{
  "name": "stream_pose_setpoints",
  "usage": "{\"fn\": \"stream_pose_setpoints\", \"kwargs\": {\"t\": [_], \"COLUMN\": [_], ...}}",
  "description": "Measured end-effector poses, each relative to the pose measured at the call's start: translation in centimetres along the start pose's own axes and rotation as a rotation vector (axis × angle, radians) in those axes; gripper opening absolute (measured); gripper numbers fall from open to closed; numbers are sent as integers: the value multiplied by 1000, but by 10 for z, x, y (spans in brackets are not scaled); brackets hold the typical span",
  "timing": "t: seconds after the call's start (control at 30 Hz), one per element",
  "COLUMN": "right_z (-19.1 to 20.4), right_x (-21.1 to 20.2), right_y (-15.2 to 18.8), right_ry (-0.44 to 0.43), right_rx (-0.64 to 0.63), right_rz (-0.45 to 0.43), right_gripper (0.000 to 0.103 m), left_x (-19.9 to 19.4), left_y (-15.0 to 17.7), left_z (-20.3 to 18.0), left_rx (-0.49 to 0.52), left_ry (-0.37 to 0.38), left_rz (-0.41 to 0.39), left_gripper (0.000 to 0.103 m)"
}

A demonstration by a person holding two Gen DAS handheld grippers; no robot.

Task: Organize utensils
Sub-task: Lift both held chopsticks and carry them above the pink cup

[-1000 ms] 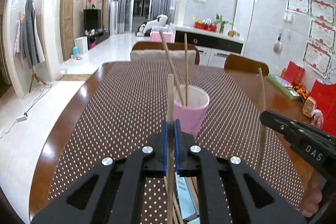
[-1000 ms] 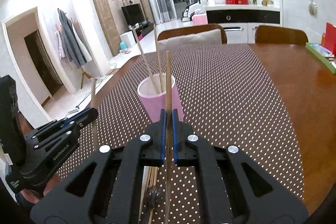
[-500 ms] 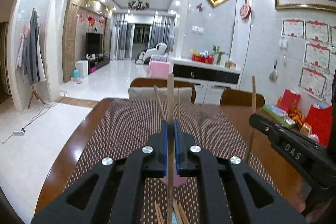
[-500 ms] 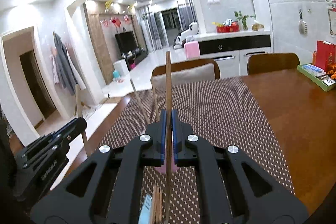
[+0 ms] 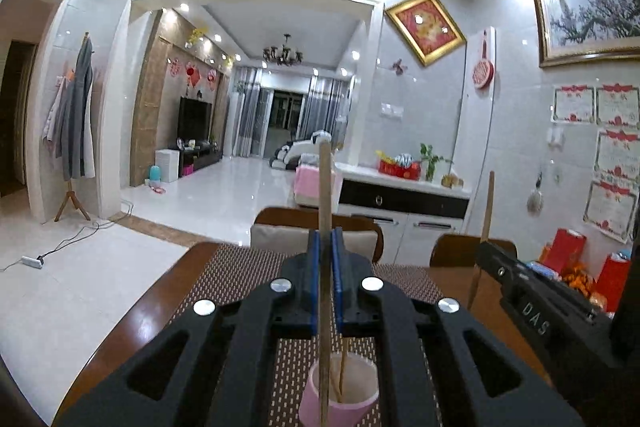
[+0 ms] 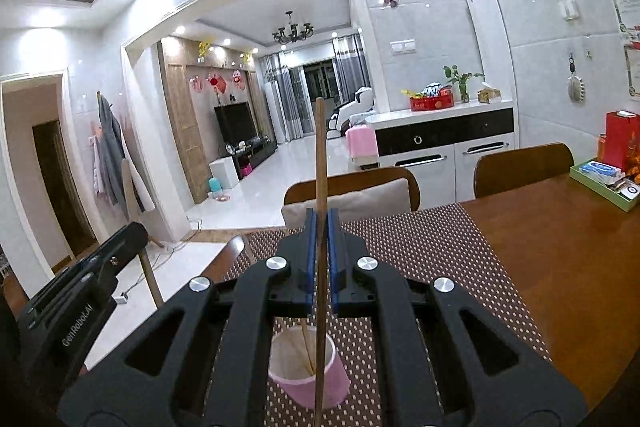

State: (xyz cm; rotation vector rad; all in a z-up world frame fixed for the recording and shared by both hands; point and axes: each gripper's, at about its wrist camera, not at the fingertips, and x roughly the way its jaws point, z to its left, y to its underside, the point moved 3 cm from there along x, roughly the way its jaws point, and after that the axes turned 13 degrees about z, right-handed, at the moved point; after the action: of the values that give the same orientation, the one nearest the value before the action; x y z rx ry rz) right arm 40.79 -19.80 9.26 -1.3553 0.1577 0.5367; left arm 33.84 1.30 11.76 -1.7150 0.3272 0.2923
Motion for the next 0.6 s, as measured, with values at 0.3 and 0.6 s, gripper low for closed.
{"fn": "stream_pose_setpoints", "kwargs": {"t": [0.3, 0.6], "right_z": [-6, -7], "right_x": [33, 50], "right_y": [-12, -10], "right_ry": [16, 9], "right_rx": [32, 32], "right_rz": [-64, -60], "right_gripper": [6, 6], "left_x": [37, 61], "left_y": [-11, -13], "left_z": [1, 12], "left_rx": [-43, -89], "left_ry": [43, 62], "left_rz": [-55, -74], "left_gripper": [6, 6]}}
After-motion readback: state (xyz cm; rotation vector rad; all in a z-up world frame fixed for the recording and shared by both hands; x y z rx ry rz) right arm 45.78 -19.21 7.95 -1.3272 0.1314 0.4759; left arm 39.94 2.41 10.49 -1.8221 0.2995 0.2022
